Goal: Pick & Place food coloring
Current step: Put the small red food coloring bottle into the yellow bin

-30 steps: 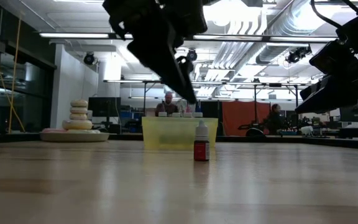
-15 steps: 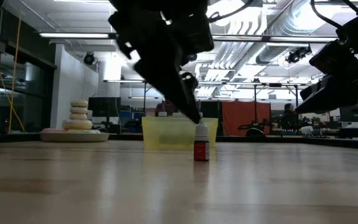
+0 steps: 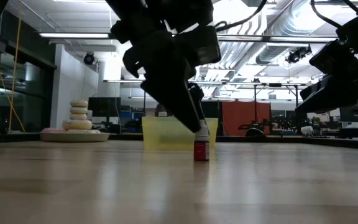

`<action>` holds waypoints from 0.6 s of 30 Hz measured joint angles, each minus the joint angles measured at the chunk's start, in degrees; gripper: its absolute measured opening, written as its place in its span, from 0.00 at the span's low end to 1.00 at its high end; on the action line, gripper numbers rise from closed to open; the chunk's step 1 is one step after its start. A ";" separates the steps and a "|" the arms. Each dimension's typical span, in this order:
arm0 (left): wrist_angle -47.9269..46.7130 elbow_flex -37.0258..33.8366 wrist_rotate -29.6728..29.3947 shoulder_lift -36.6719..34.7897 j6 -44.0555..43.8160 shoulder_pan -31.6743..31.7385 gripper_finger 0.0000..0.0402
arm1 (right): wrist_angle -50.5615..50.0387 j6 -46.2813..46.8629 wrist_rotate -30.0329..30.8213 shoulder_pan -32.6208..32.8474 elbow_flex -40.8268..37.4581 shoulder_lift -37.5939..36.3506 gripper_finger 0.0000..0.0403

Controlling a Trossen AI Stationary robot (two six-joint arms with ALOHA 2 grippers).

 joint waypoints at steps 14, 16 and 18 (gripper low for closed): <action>0.50 0.05 -0.02 0.80 -1.24 -0.37 0.73 | 0.00 0.00 -0.01 0.02 0.02 0.00 0.00; 0.72 0.01 -0.04 0.82 -1.77 -0.79 0.73 | 0.00 0.00 0.00 0.00 0.02 0.00 0.00; 1.20 0.09 -0.21 0.79 -1.92 -1.08 0.73 | 0.00 0.00 -0.02 0.02 0.00 -0.01 0.00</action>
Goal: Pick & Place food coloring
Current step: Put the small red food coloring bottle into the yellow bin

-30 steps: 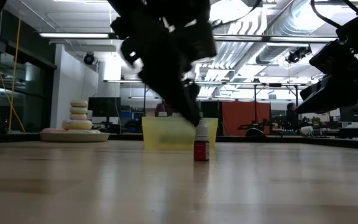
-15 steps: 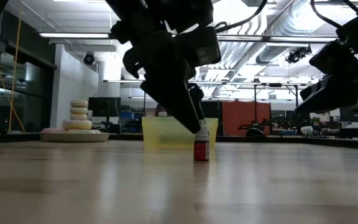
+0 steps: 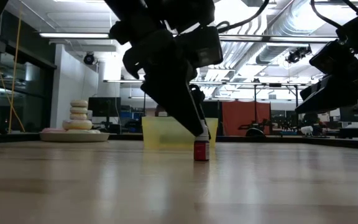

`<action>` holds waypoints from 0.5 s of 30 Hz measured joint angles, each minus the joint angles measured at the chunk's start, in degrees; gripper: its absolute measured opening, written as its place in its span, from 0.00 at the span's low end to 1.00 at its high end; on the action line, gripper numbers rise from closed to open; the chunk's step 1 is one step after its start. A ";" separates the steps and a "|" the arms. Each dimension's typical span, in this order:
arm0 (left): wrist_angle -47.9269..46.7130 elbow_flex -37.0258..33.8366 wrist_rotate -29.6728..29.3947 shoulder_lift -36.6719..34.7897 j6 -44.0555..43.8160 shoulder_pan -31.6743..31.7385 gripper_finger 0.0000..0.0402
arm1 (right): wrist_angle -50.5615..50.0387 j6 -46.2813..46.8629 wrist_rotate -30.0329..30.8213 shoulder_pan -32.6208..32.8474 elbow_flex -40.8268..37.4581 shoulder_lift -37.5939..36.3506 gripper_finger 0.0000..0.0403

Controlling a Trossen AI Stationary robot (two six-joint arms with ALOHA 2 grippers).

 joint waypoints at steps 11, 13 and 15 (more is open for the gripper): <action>-0.05 -0.02 -1.79 -0.02 -0.46 -0.29 0.65 | 0.00 0.00 0.01 -0.01 0.01 0.02 0.00; -0.02 -0.02 -1.76 -0.02 -0.46 -0.33 0.61 | 0.00 0.00 0.01 -0.02 0.00 0.01 0.00; -0.05 -0.02 -1.74 -0.02 -0.46 -0.37 0.56 | 0.01 0.00 0.02 0.00 0.01 0.02 0.00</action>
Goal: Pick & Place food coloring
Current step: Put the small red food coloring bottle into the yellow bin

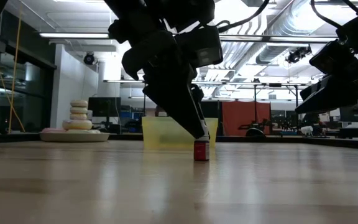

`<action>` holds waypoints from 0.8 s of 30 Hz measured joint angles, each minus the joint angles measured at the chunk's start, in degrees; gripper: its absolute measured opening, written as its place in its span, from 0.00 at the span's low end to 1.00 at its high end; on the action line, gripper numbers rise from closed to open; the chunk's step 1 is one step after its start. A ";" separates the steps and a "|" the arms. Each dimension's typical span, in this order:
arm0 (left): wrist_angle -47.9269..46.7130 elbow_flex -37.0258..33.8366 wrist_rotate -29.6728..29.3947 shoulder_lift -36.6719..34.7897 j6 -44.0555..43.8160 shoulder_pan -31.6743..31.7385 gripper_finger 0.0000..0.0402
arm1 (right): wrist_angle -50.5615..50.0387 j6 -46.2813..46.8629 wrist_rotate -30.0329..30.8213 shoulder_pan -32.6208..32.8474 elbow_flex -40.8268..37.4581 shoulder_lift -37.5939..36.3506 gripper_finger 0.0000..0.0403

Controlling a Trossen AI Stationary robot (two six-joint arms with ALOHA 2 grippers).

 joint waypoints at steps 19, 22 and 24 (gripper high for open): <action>0.04 0.00 0.11 -0.04 -0.21 0.04 0.32 | -0.01 0.00 -0.01 -0.02 0.01 0.00 0.00; 0.04 0.00 0.14 -0.04 -0.22 0.02 0.27 | -0.01 0.00 0.00 -0.02 -0.01 0.00 0.00; 0.04 0.00 0.15 -0.04 -0.21 0.02 0.23 | -0.01 0.00 0.00 -0.02 0.01 0.00 0.00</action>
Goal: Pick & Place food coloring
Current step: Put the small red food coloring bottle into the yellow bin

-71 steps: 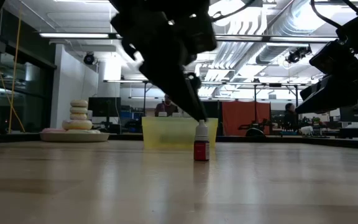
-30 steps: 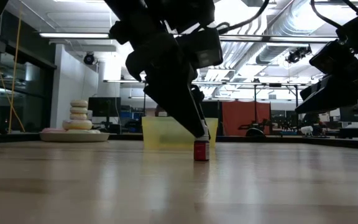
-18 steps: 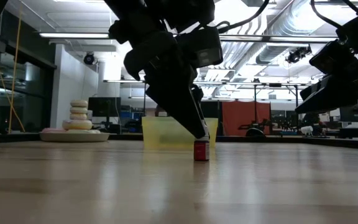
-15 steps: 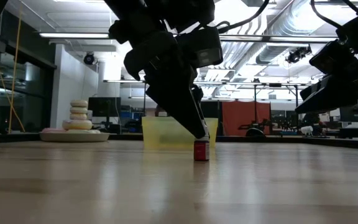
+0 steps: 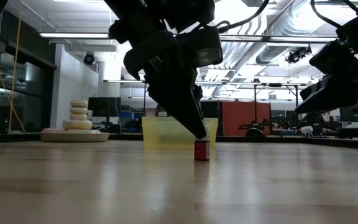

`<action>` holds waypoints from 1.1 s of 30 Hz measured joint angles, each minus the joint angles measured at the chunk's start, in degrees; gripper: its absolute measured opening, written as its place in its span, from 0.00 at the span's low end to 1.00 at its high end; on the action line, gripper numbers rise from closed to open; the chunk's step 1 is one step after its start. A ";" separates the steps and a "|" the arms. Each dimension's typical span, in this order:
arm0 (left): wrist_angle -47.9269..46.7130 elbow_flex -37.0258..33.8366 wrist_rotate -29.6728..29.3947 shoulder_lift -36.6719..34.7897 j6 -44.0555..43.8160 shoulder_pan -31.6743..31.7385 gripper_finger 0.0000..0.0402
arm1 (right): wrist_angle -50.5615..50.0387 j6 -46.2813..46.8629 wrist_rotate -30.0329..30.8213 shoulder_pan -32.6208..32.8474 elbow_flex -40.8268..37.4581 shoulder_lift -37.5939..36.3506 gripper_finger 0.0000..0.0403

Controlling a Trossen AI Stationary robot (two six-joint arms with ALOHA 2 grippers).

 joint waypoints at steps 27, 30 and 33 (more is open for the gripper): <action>-21.49 -0.02 -0.11 -20.83 0.28 0.09 0.11 | -0.01 0.00 -0.02 0.01 -0.01 -0.02 0.00; -26.57 -0.02 -0.09 -24.75 0.25 0.06 0.11 | -0.03 0.00 0.00 0.00 -0.02 0.02 0.00; -31.18 -0.02 -0.07 -28.41 0.25 0.04 0.11 | 0.00 0.00 0.00 0.00 -0.02 0.02 0.00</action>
